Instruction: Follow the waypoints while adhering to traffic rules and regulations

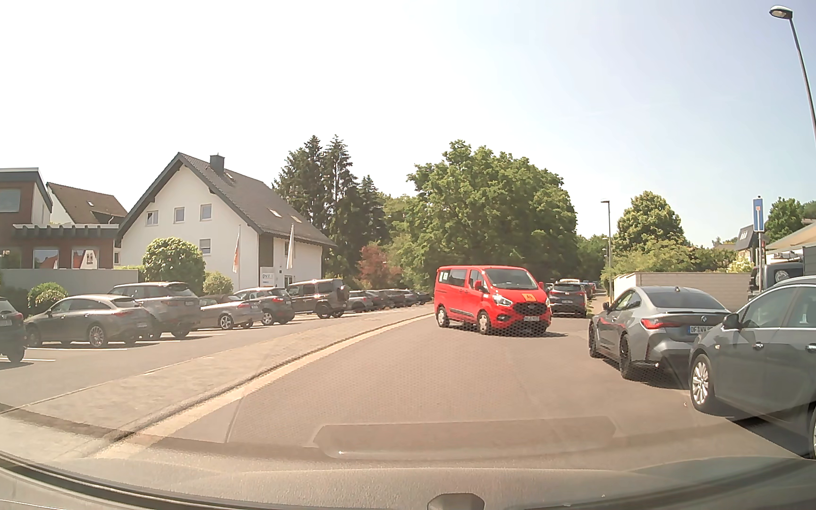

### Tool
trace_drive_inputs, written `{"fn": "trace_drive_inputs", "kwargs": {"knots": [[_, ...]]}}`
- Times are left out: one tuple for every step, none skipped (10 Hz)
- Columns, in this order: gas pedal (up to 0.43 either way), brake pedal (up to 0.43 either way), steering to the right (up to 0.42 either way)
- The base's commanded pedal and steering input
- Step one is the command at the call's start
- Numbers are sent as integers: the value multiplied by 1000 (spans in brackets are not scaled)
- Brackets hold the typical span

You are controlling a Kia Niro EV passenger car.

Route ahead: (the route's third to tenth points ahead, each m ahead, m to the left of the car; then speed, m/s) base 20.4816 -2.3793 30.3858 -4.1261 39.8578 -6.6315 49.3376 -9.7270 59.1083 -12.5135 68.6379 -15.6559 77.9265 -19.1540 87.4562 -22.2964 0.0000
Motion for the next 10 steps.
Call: {"fn": "trace_drive_inputs", "kwargs": {"knots": [[0,268,11],[0,268,11],[0,268,11],[0,274,11],[0,268,11],[0,268,11],[0,274,12],[0,268,11],[0,268,12],[0,268,11]]}}
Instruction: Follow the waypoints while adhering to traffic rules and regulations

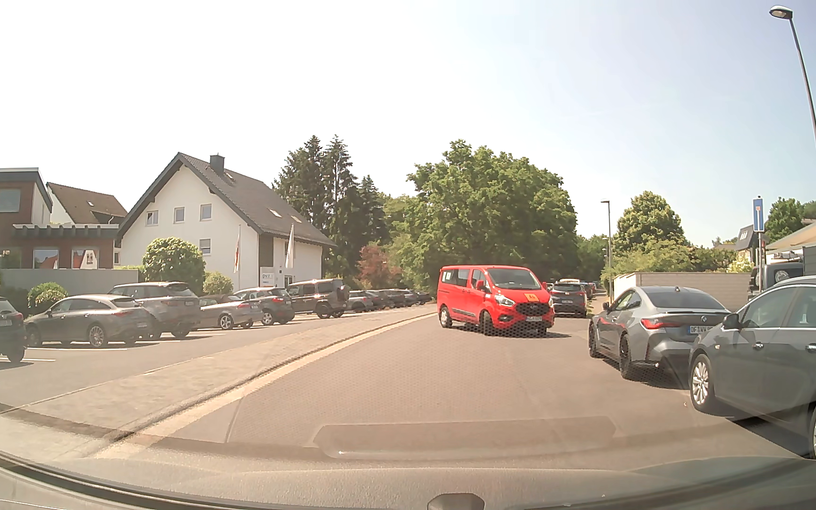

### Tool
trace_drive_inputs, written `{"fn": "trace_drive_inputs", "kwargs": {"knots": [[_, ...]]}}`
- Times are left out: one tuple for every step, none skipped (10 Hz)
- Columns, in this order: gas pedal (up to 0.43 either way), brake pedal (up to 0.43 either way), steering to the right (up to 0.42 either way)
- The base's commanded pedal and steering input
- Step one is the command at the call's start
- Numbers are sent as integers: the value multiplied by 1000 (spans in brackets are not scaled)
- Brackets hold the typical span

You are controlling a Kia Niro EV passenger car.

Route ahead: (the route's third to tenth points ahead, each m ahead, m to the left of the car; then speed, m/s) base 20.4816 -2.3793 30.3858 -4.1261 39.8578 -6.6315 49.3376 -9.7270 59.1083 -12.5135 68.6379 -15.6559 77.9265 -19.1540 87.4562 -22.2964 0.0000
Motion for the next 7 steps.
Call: {"fn": "trace_drive_inputs", "kwargs": {"knots": [[0,274,11],[0,274,12],[0,268,11],[0,274,11],[0,274,11],[0,268,12],[0,268,12]]}}
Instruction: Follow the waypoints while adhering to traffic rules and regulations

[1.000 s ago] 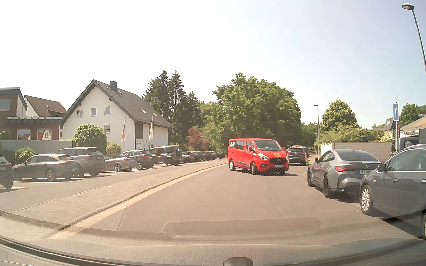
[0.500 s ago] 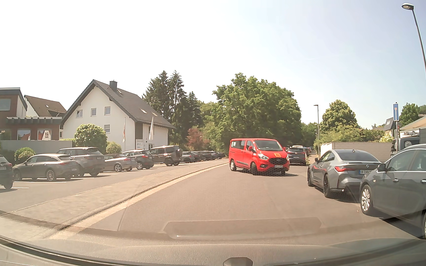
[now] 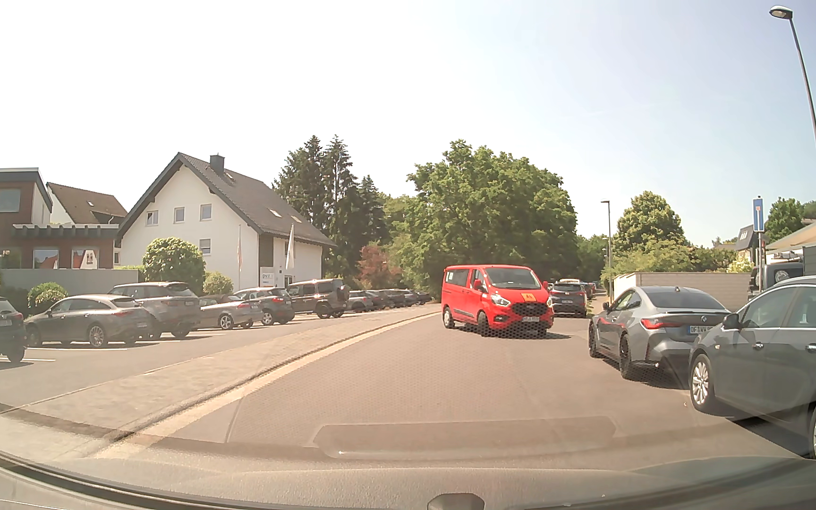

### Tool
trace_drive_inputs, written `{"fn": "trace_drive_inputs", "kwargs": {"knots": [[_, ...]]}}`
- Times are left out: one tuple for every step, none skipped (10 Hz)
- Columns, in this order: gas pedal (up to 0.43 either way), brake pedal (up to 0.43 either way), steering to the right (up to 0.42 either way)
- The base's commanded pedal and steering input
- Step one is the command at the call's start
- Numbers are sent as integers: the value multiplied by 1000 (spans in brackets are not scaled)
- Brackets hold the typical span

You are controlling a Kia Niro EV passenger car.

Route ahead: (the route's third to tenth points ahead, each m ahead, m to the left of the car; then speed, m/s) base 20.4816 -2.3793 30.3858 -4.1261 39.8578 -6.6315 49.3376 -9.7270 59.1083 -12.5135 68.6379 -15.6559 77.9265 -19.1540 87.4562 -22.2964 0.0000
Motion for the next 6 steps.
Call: {"fn": "trace_drive_inputs", "kwargs": {"knots": [[0,268,12],[0,256,12],[0,250,15],[0,244,21],[0,244,42],[0,238,66]]}}
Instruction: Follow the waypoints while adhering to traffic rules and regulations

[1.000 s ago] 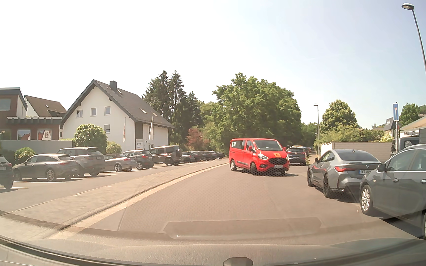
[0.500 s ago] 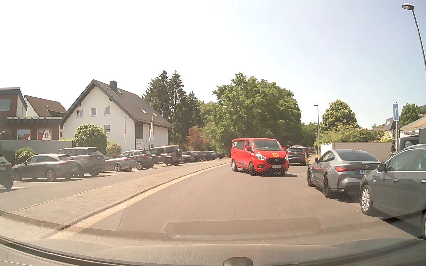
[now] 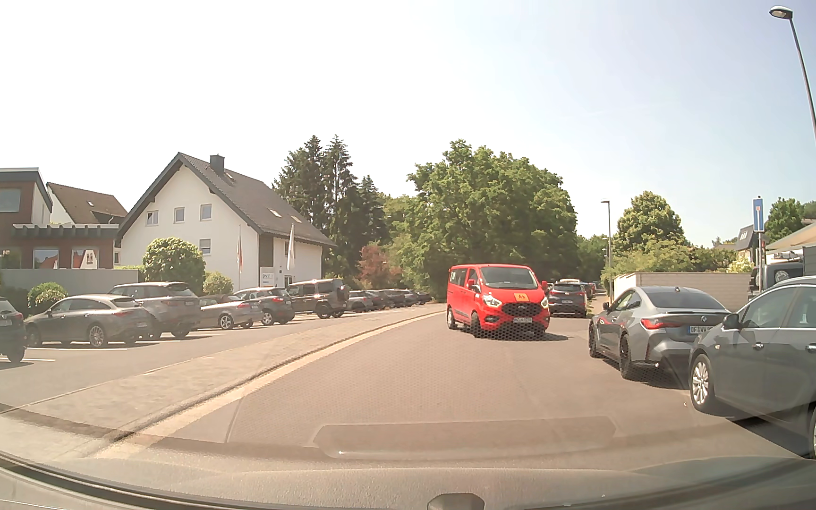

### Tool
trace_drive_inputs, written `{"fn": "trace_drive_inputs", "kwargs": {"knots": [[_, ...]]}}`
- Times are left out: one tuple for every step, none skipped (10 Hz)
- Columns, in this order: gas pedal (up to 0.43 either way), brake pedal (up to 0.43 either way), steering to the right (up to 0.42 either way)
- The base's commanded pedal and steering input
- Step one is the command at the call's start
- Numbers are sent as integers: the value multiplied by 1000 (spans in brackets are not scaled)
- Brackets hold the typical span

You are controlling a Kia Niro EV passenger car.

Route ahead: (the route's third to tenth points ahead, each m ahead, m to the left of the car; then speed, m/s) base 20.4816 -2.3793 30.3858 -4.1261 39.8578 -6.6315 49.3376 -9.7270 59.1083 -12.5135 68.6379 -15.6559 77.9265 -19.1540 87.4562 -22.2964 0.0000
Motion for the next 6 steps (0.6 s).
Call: {"fn": "trace_drive_inputs", "kwargs": {"knots": [[0,238,100],[0,226,141],[0,226,184],[0,220,217],[0,220,266],[0,213,334]]}}
